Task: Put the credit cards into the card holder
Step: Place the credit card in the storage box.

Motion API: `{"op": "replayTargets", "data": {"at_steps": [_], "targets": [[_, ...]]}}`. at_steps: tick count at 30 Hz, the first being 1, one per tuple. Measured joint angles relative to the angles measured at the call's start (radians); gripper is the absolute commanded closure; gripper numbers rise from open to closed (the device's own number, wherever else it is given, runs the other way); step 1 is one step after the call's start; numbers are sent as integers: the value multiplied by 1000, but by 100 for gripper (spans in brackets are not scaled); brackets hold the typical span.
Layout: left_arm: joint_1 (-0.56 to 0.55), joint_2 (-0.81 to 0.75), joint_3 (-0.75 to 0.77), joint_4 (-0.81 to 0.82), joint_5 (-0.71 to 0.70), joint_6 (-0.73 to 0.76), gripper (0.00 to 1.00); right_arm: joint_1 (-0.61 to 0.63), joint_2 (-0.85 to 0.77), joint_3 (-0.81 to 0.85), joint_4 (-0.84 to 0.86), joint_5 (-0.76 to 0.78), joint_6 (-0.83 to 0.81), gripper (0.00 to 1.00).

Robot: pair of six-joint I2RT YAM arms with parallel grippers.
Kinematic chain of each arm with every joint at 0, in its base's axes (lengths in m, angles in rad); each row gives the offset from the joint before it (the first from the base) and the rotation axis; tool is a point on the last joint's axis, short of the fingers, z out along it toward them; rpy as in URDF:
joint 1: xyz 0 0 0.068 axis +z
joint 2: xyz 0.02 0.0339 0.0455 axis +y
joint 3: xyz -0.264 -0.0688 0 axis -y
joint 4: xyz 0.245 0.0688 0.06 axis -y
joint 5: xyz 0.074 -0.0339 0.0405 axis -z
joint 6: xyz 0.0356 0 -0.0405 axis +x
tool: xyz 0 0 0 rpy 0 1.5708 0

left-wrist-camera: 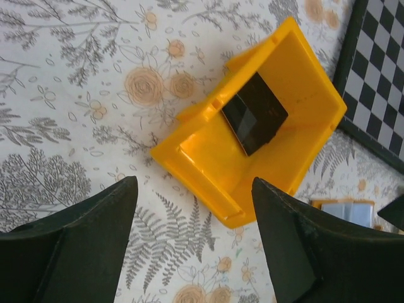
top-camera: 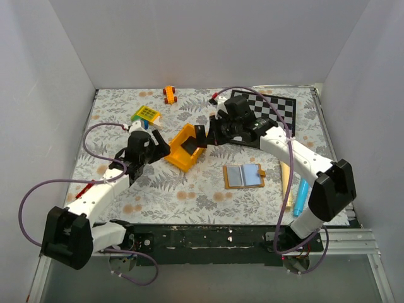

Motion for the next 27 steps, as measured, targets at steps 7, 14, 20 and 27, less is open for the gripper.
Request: {"op": "replayTargets", "data": {"at_steps": [7, 14, 20, 27], "targets": [[84, 211, 105, 79, -31, -16, 57, 0, 123, 189, -37, 22, -31, 99], [109, 410, 165, 143, -37, -19, 87, -21, 237, 272, -56, 71, -36, 99], [116, 523, 190, 191, 0, -16, 89, -33, 365, 335, -55, 75, -36, 99], [113, 522, 156, 280, 80, -16, 89, -32, 458, 396, -50, 76, -42, 99]]}}
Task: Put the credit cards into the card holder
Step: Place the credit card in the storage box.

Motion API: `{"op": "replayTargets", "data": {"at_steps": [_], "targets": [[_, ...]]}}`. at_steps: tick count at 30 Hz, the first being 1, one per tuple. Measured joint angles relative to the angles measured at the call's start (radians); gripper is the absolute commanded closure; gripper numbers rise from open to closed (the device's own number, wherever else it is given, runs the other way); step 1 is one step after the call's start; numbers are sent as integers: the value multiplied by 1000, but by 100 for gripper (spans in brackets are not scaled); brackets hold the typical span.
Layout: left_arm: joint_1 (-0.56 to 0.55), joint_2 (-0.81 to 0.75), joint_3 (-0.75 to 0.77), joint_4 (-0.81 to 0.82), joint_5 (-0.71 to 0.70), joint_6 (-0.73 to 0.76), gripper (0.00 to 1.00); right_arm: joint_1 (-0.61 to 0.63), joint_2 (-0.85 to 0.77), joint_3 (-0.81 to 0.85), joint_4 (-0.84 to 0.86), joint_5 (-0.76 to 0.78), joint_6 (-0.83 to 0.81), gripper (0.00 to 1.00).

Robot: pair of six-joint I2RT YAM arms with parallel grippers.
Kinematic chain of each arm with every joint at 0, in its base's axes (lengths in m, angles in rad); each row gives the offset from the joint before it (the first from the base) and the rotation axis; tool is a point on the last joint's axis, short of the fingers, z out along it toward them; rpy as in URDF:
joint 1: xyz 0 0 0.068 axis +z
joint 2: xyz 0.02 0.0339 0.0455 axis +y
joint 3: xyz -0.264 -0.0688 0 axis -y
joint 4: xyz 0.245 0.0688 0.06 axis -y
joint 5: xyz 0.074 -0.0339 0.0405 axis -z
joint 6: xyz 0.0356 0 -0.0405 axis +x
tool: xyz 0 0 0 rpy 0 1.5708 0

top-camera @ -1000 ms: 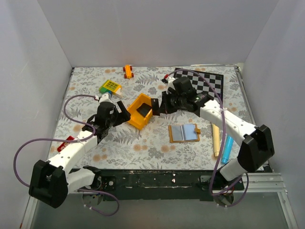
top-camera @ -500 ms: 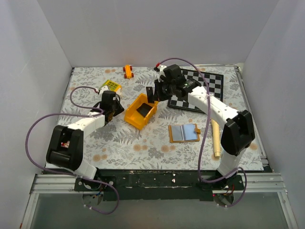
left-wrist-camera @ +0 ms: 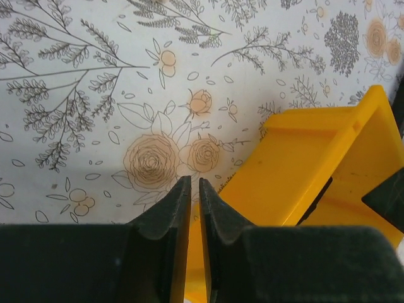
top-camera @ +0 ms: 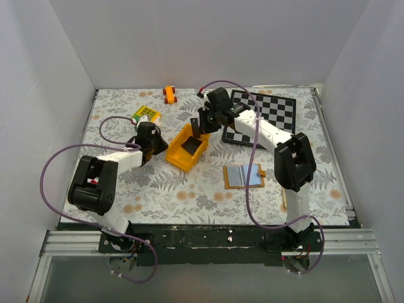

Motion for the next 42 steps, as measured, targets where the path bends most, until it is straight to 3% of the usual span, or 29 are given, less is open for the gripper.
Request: {"op": "replayTargets", "data": {"at_steps": [19, 29, 42], "targets": [[-124, -79, -134, 29, 39, -42, 88, 0, 71, 70, -35, 0, -113, 99], [-123, -257, -150, -25, 17, -40, 86, 5, -30, 20, -163, -8, -381, 99], [-123, -338, -159, -81, 6, -26, 85, 35, 4, 103, -260, 68, -706, 99]]}}
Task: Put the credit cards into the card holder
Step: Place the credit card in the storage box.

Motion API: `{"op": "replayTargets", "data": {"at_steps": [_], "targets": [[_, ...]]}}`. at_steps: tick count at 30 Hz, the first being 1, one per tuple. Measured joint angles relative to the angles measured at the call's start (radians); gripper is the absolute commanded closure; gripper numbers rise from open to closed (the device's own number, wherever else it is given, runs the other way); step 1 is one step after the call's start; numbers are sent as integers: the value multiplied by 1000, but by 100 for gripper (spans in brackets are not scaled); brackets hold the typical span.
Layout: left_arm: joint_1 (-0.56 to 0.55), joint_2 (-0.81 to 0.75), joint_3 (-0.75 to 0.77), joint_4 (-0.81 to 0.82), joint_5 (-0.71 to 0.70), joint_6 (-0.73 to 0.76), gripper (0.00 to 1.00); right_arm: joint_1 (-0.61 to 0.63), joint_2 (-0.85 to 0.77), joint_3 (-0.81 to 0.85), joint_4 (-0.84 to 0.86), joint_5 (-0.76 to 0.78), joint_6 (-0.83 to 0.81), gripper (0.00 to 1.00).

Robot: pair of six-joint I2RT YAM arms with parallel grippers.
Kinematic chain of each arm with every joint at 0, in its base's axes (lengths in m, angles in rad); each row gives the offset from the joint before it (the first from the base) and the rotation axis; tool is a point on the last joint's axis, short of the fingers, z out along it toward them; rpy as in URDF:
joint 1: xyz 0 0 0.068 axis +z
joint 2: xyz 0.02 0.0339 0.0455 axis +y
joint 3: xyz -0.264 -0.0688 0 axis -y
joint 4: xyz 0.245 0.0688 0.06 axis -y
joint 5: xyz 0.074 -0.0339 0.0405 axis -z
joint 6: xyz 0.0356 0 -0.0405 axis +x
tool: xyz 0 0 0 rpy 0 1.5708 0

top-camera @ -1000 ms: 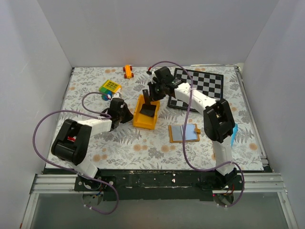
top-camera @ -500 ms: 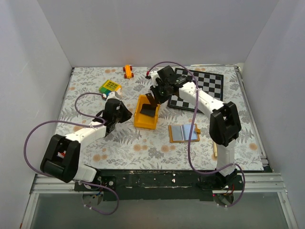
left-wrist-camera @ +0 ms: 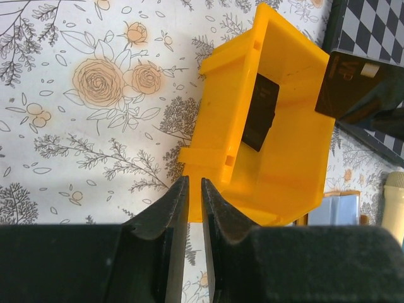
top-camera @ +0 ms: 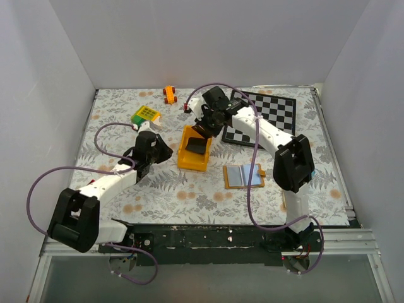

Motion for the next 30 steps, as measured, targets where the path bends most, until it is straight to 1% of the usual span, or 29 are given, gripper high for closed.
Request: {"op": "replayTargets", "data": {"at_steps": [4, 6, 7, 9, 11, 14, 18, 30], "targets": [[1, -36, 0, -55, 2, 8, 85, 5, 44, 74, -38, 15, -61, 99], [5, -71, 0, -90, 3, 8, 82, 9, 88, 137, -64, 29, -95, 99], [7, -90, 0, -103, 4, 8, 79, 11, 108, 164, -79, 35, -108, 99], [14, -142, 0, -136, 5, 7, 66, 18, 148, 216, -110, 45, -133, 99], [26, -199, 0, -164, 5, 6, 57, 26, 180, 248, -134, 55, -152, 99], [45, -274, 2, -209, 3, 11, 50, 42, 214, 277, -165, 76, -175, 99], [64, -328, 24, -269, -2, 25, 47, 59, 227, 290, -199, 120, -198, 99], [90, -363, 42, -335, 0, 45, 46, 116, 243, 299, -222, 319, -248, 99]]}}
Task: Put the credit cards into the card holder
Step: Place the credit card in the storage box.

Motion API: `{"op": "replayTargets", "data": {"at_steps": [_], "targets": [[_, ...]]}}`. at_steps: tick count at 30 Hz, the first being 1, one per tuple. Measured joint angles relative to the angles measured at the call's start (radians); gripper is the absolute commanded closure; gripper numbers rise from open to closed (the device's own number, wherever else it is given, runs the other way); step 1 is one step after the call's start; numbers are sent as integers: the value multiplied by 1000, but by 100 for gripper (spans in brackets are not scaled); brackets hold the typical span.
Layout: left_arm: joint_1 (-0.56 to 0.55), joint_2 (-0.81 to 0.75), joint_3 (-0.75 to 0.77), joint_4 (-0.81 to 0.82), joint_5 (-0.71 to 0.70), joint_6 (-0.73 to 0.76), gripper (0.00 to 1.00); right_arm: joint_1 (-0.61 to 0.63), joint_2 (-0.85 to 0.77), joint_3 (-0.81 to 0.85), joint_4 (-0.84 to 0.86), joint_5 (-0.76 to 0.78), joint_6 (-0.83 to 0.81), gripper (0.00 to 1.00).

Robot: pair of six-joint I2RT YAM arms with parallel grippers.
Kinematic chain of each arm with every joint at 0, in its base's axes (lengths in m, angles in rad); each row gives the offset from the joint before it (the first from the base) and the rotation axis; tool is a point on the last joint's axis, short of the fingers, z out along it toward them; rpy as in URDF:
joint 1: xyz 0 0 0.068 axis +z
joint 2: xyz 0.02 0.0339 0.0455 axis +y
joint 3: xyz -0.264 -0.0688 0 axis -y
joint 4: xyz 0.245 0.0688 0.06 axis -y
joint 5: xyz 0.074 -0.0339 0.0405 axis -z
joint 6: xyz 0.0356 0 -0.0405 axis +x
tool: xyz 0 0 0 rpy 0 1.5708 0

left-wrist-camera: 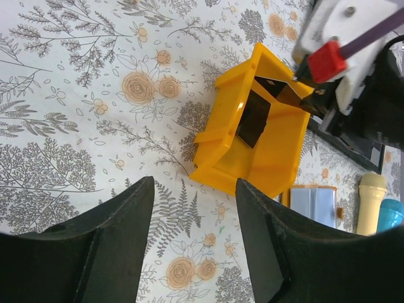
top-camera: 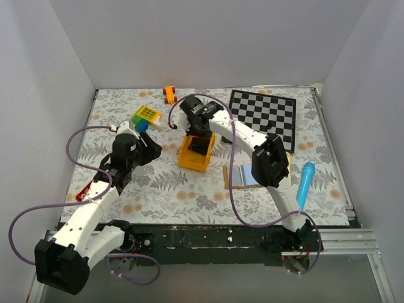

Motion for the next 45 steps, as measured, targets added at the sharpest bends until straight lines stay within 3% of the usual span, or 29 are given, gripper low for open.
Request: {"op": "replayTargets", "data": {"at_steps": [3, 11, 12, 18, 20, 22, 28, 36, 45], "targets": [[6, -14, 0, -9, 0, 6, 46, 10, 42, 28, -1, 57, -10, 96], [18, -24, 0, -10, 1, 17, 45, 33, 108, 34, -3, 138, -6, 46], [21, -24, 0, -10, 1, 18, 45, 34, 108, 34, -3, 135, 1, 44], [27, -24, 0, -8, 8, 18, 45, 35, 89, 23, 5, 51, 50, 42], [29, -24, 0, -3, 10, 18, 45, 34, 62, 7, 11, 16, 68, 50], [29, -24, -1, -2, 12, 18, 45, 34, 29, -9, 27, -13, 87, 50], [31, -24, -1, -2, 13, 18, 45, 5, -60, -103, 161, -149, 173, 50], [44, -4, -1, 16, 16, 20, 44, -49, -19, -132, 261, -217, 224, 50], [49, 58, -1, 51, 59, 16, 44, -49, 52, -42, 267, -352, 251, 50]]}}
